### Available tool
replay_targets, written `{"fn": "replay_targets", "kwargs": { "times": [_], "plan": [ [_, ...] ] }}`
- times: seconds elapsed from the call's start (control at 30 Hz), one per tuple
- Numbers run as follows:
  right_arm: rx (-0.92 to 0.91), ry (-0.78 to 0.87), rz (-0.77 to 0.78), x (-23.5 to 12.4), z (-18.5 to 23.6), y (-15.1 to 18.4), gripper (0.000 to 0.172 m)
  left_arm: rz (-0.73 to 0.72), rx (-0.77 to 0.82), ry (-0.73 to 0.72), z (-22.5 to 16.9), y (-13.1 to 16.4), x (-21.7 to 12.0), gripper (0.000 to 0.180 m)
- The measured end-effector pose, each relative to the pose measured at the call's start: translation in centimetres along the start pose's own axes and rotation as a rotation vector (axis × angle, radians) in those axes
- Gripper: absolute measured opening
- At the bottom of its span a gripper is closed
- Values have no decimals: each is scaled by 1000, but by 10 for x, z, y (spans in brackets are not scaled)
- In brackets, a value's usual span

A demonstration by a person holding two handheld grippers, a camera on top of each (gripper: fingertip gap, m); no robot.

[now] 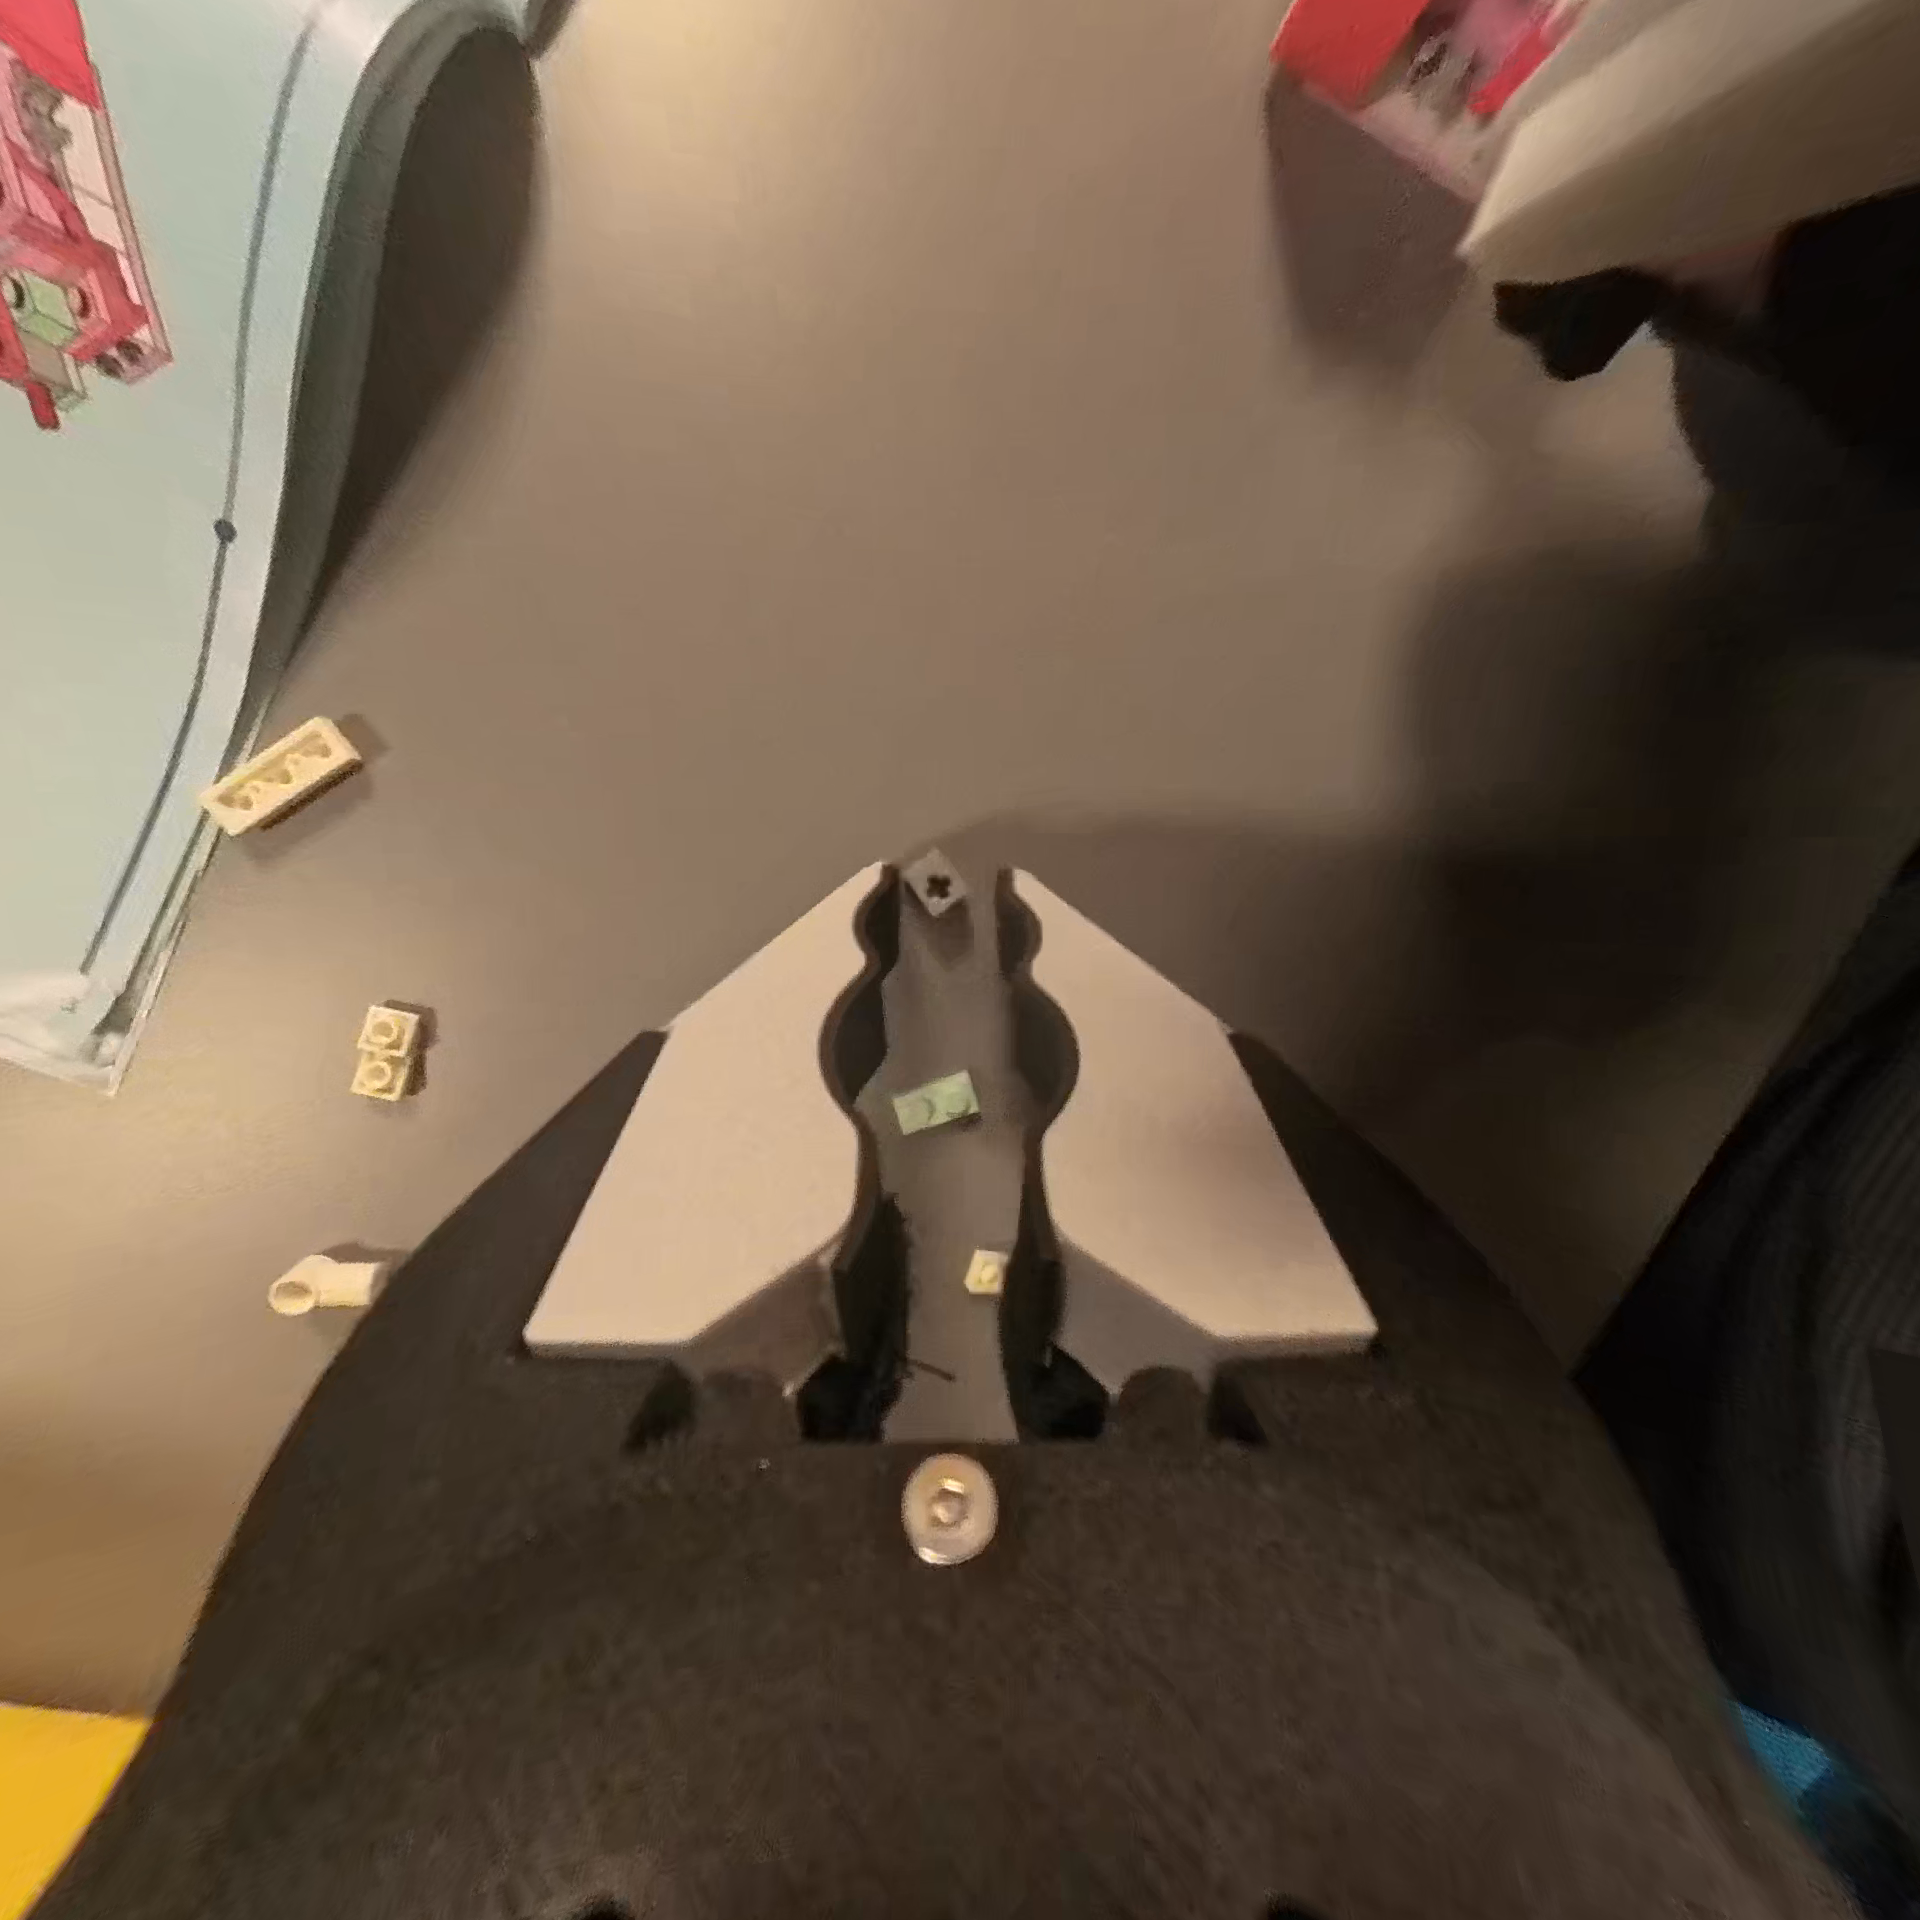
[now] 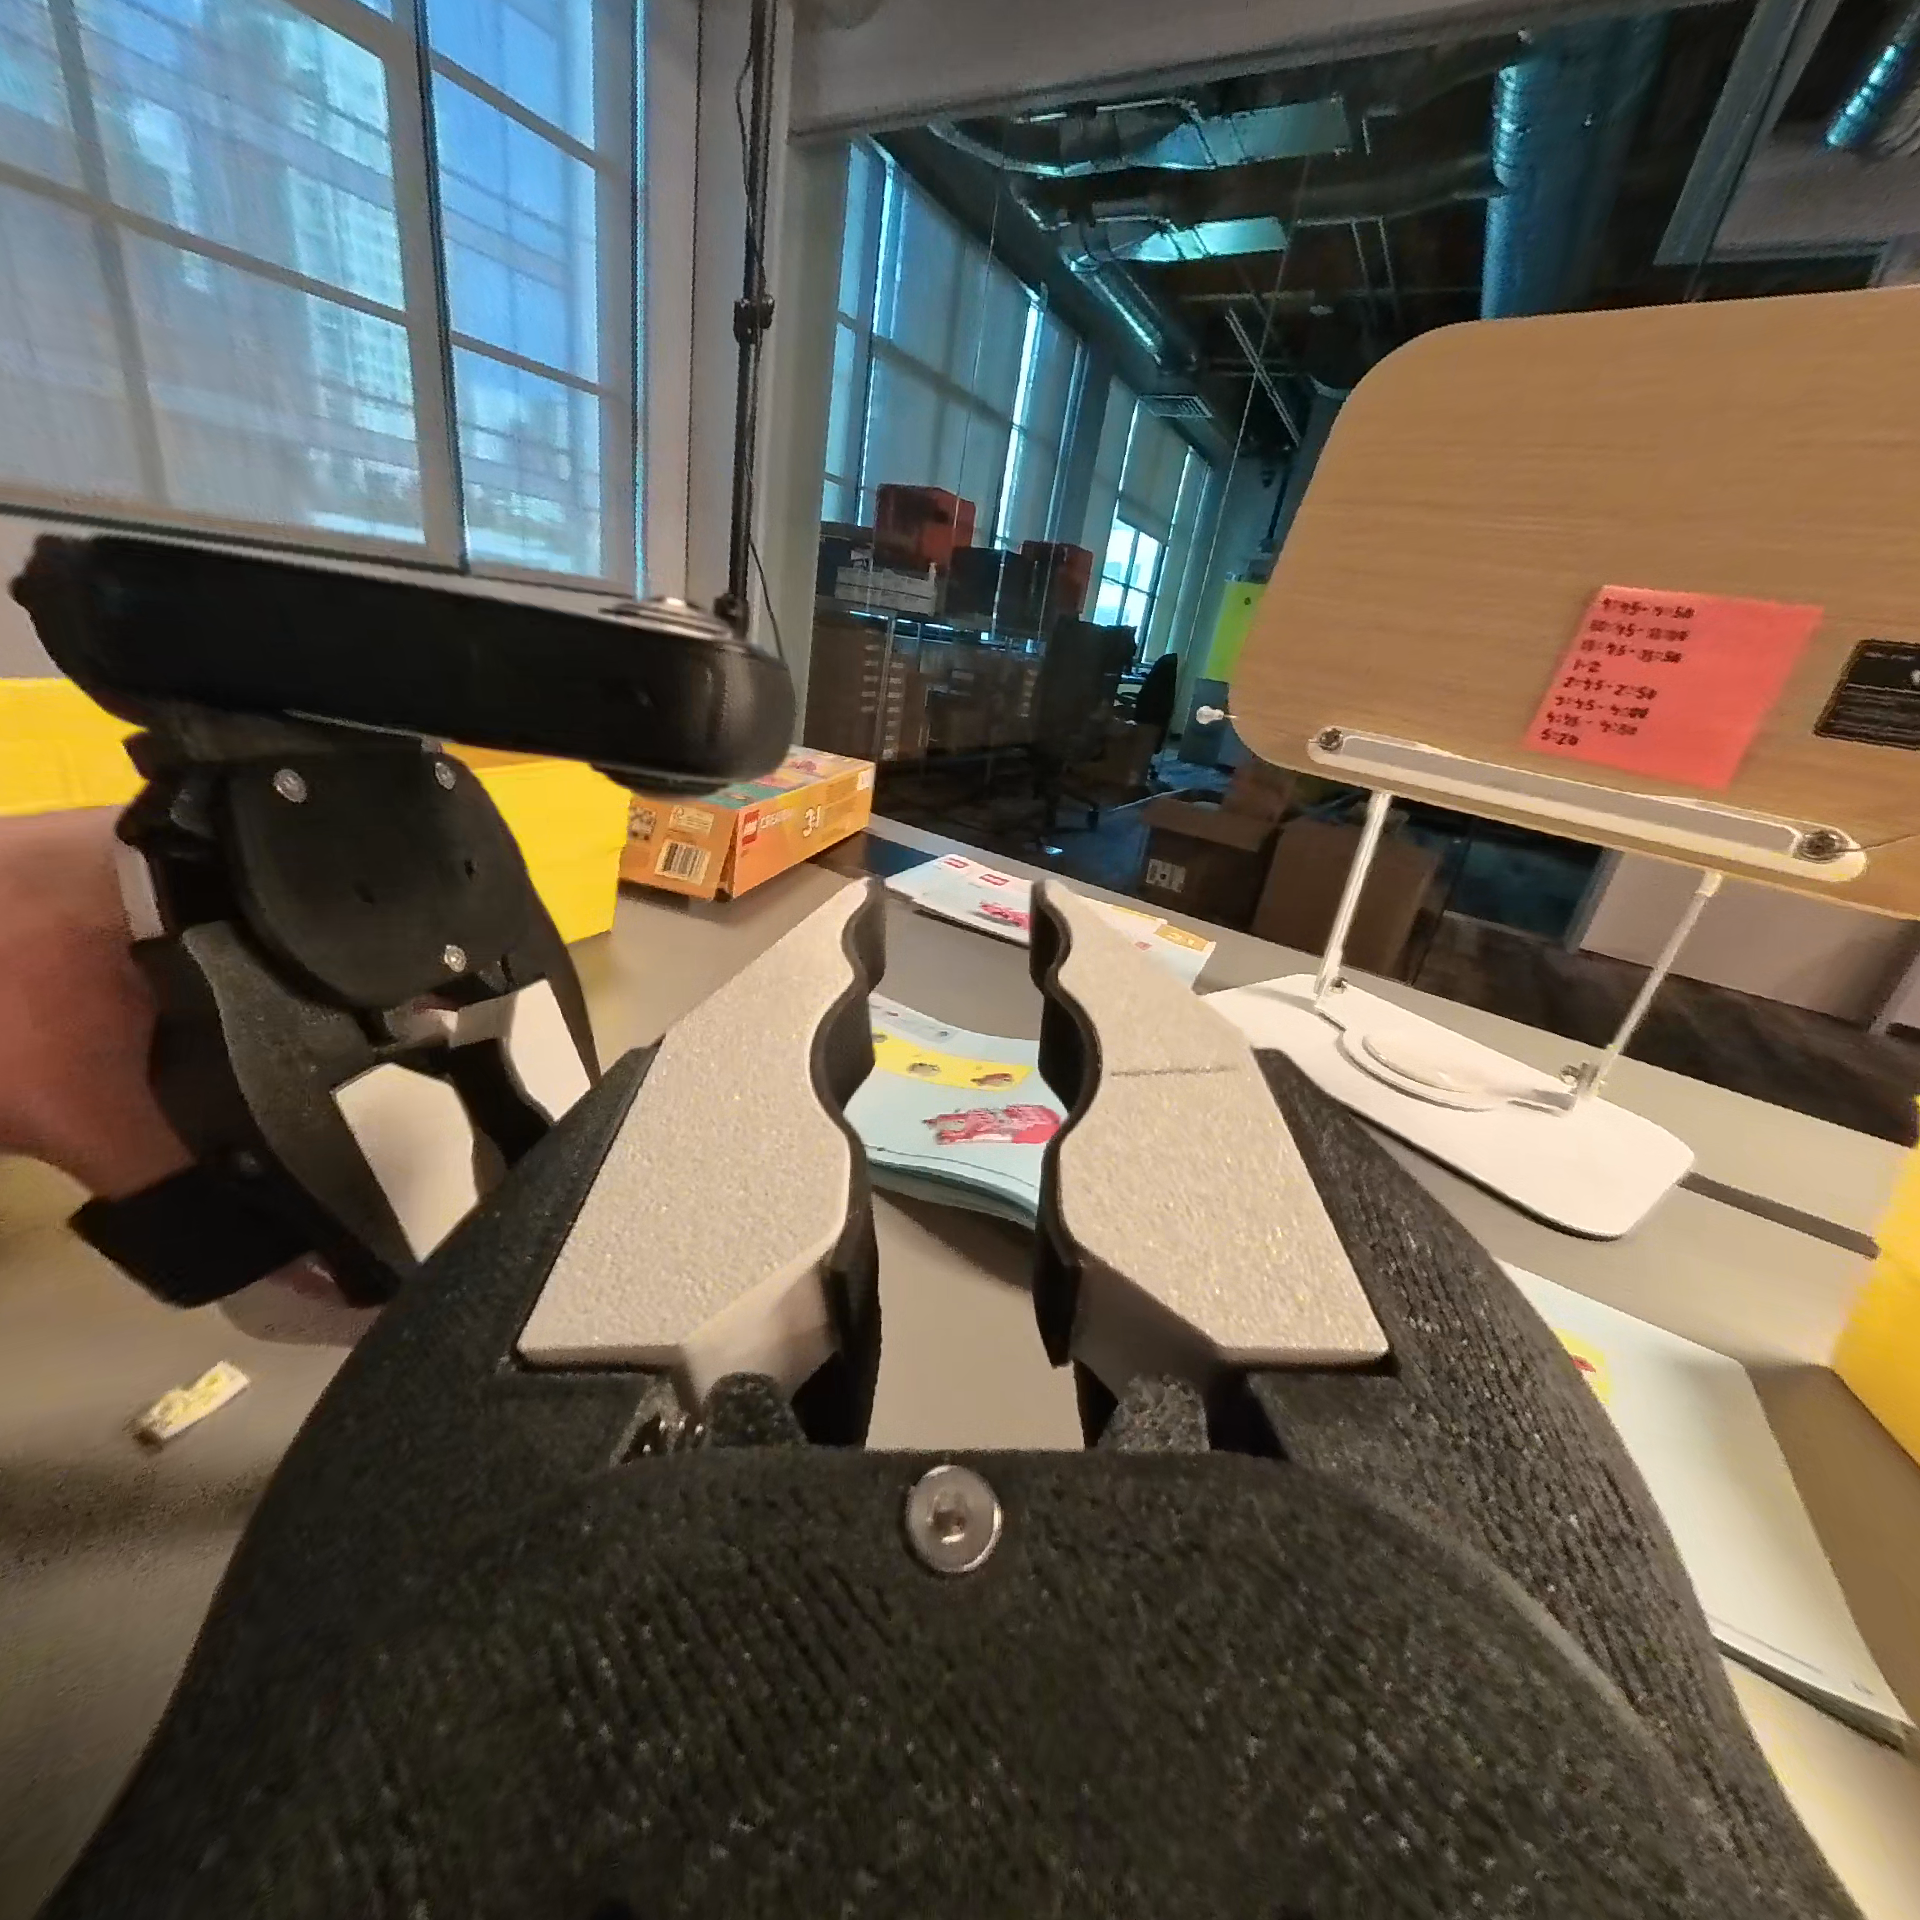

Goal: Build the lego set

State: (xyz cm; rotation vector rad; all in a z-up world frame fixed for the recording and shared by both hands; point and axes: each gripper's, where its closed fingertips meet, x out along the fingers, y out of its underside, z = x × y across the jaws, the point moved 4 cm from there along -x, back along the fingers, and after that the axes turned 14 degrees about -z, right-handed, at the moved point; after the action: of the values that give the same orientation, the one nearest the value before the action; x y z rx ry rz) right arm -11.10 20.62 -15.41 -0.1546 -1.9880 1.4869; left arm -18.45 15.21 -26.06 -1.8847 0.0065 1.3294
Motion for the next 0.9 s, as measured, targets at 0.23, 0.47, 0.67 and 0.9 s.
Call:
{"fn": "replay_targets", "kwargs": {
  "times": [0.23, 0.47, 0.67, 0.9],
  "plan": [
    [-7, -92, 19, 1, 15, 1, 25, -194, -152, -21, -4, 4, -20, 57],
    [102, -422, 355, -5, 68, 47, 28, -477, -218, -15, -20, 9, -75, 60],
    [104, -677, 647, -32, 101, 77, 1, -517, -112, -27, -31, 26, -78, 55],
    [113, -668, 726, -34, 112, 87, 15, -521, -143, -31, -28, 42, -78, 54]
  ]
}}
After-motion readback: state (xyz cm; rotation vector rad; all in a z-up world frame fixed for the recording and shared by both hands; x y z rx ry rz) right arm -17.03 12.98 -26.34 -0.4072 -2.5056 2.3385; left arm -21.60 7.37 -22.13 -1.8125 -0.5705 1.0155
